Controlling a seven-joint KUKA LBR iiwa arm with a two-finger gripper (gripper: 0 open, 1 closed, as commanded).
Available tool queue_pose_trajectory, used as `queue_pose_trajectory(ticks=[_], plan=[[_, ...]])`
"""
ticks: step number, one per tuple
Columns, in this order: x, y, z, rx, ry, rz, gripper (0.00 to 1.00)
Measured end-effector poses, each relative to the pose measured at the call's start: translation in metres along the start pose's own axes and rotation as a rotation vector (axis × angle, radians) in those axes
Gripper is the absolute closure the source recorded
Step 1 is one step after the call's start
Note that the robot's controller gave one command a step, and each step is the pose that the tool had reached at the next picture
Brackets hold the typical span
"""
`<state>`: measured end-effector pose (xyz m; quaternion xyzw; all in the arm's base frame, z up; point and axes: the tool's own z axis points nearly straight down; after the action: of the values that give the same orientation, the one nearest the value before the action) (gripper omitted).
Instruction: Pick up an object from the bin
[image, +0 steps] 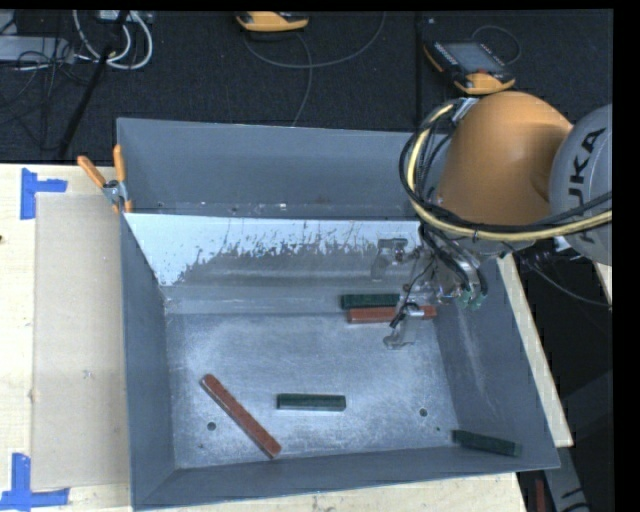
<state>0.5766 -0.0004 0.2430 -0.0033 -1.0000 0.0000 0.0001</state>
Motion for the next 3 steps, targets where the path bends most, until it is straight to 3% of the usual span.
queue_pose_trajectory(ticks=[1, 2, 3], plan=[[-0.037, 0.017, 0.129, -0.001, 0.007, -0.12, 0.0], [0.017, 0.1, 0.161, -0.003, 0.005, -0.288, 0.0], [0.103, 0.068, 0.171, -0.001, -0.009, -0.234, 0.0]])
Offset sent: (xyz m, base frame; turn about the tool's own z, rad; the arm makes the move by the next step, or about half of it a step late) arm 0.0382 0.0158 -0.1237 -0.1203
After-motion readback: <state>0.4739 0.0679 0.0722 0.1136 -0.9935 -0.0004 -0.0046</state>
